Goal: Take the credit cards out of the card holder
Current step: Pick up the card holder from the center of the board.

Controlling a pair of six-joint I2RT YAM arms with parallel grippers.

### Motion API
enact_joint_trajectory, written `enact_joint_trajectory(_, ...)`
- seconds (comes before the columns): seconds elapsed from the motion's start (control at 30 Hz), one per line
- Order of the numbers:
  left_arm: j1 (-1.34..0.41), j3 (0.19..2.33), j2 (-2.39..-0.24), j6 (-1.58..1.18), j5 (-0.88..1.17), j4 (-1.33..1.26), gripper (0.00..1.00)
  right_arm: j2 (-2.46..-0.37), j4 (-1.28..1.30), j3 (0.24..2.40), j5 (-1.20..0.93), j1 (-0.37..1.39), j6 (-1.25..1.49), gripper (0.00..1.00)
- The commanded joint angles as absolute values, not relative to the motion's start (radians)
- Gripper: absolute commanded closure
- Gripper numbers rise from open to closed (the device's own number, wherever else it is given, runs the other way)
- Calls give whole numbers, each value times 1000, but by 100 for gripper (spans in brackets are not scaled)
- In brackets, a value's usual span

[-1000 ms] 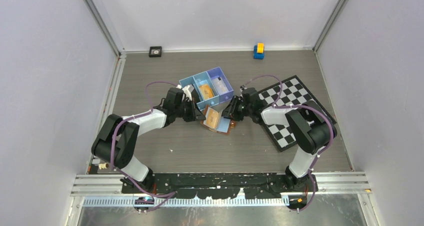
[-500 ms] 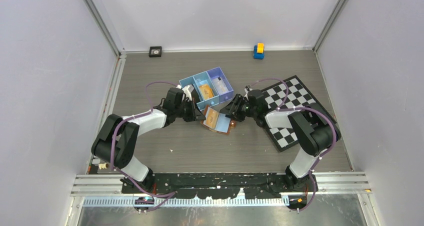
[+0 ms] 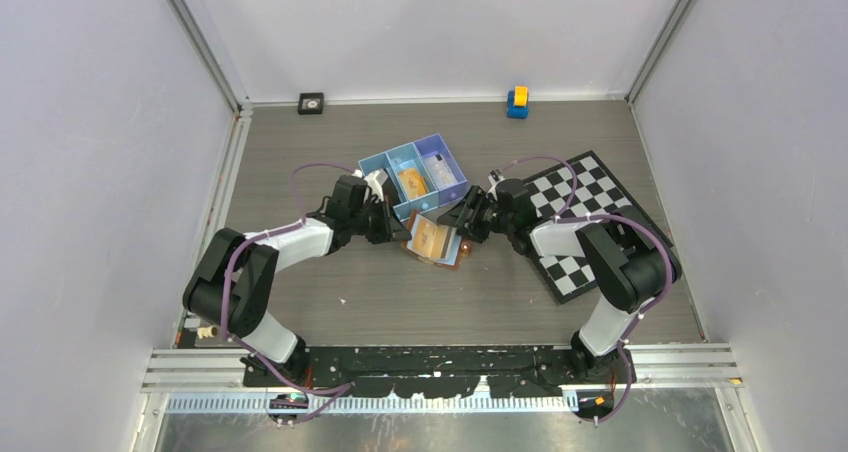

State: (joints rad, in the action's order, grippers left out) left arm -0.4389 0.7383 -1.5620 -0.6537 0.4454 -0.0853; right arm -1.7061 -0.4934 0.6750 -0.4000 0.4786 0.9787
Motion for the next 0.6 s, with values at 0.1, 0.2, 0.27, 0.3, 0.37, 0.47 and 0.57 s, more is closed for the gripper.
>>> enact_joint_trajectory(0.1, -437, 743, -1561, -669, 483, -130, 100, -1730, -524, 718, -439, 494, 980, 59)
enact_joint_trajectory(0.2, -437, 740, -1574, -685, 507, -162, 82, -1734, -489, 732, -436, 497, 962, 71)
enact_joint_trajectory(0.27, -438, 740, -1585, -691, 522, -175, 72, -1729, -477, 737, -431, 497, 955, 77)
enact_joint_trajectory(0.3, -437, 739, -1593, -694, 530, -183, 69, -1728, -474, 737, -430, 498, 953, 80)
enact_joint_trajectory(0.37, -437, 742, -1606, -698, 545, -194, 65, -1729, -467, 740, -429, 499, 948, 83)
enact_joint_trajectory(0.47, -439, 748, -1628, -705, 564, -209, 62, -1732, -456, 748, -429, 503, 939, 89)
enact_joint_trajectory(0.57, -440, 752, -1647, -714, 582, -224, 61, -1732, -440, 755, -424, 510, 929, 92)
